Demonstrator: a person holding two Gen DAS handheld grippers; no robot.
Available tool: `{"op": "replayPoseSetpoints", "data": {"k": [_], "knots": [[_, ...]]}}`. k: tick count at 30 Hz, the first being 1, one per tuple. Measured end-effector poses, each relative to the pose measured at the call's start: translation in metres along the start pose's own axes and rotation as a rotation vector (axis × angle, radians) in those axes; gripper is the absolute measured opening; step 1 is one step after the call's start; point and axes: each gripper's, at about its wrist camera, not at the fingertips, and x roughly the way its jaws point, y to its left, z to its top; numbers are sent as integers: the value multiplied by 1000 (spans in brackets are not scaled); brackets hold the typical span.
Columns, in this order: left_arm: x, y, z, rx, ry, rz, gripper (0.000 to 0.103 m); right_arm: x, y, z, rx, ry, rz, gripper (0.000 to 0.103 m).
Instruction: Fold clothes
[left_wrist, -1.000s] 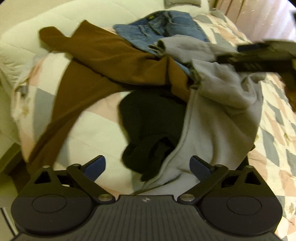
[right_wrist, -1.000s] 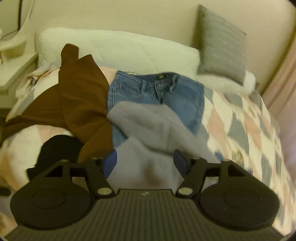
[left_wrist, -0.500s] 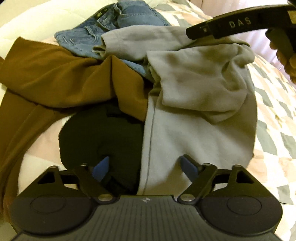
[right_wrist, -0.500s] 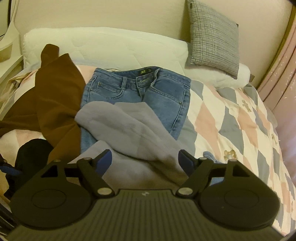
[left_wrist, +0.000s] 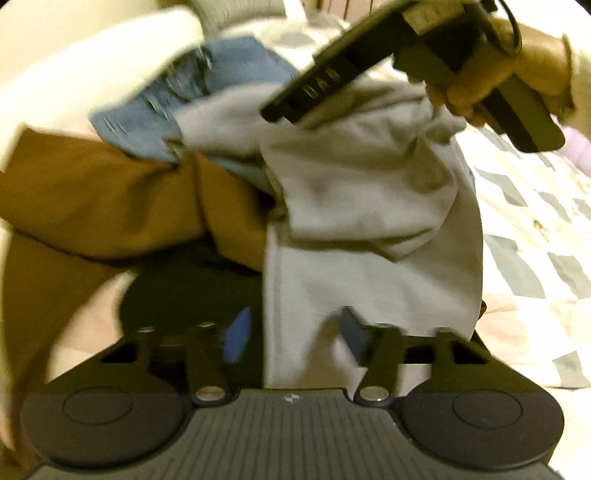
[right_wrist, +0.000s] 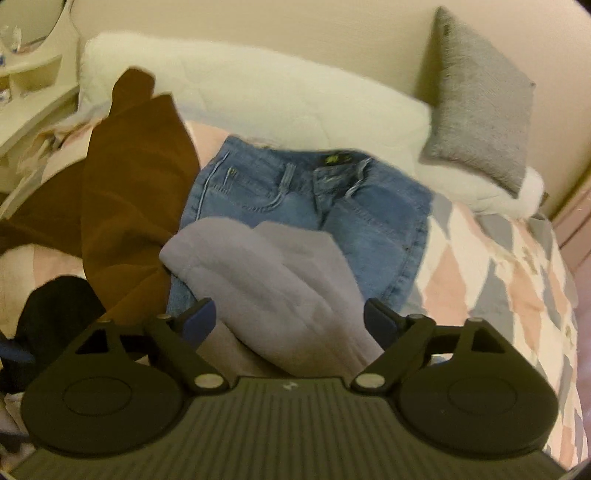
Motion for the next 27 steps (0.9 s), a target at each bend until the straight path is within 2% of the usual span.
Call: {"op": "replayPoseSetpoints", "data": {"k": [2,3,4,5,6,7,11,15,17,20,21,23,24,25,27], "knots": [[4,1,0,-28,-1,-17,6,15,2,1,-26,35,-1,86],[5,2,0,-42,-2,-30,6,21,3,-1,-42,50,-6,85],[2,4,-1,-59,-5,-37,5,27,4,-2,-58,66,-10,72],[-1,5,-2,-69,-6,-42,5,33,5,-5,-79,82,-17,51],[-5,7,-3,-74,-8,-43,5,35,4,-7,-85,102,-14,6],[-9,8,-5,-75,-11,-41,5,36,3,-9,-90,123,-10,7],[-33,2,-11,-41,-30,-19,4,-25,-7,-18,44,-65,-25,6],[-61,-18,-22,20,-42,-9,4,-133,-19,-55,278,-295,-66,6],[-75,-33,-31,60,-39,-12,5,-195,-21,-96,384,-376,-80,6],[-96,-58,-52,119,-10,-68,9,-279,-6,-182,587,-383,-96,6],[-103,-67,-61,138,4,-97,11,-295,7,-216,667,-313,-112,7],[-115,-85,-79,175,35,-153,33,-328,34,-282,825,-171,-144,15],[-118,-95,-91,192,64,-168,36,-344,47,-315,903,-99,-159,26],[-122,-105,-104,209,92,-183,42,-352,65,-348,969,20,-160,40],[-126,-124,-126,237,150,-206,43,-367,97,-403,1089,165,-146,40]]}}
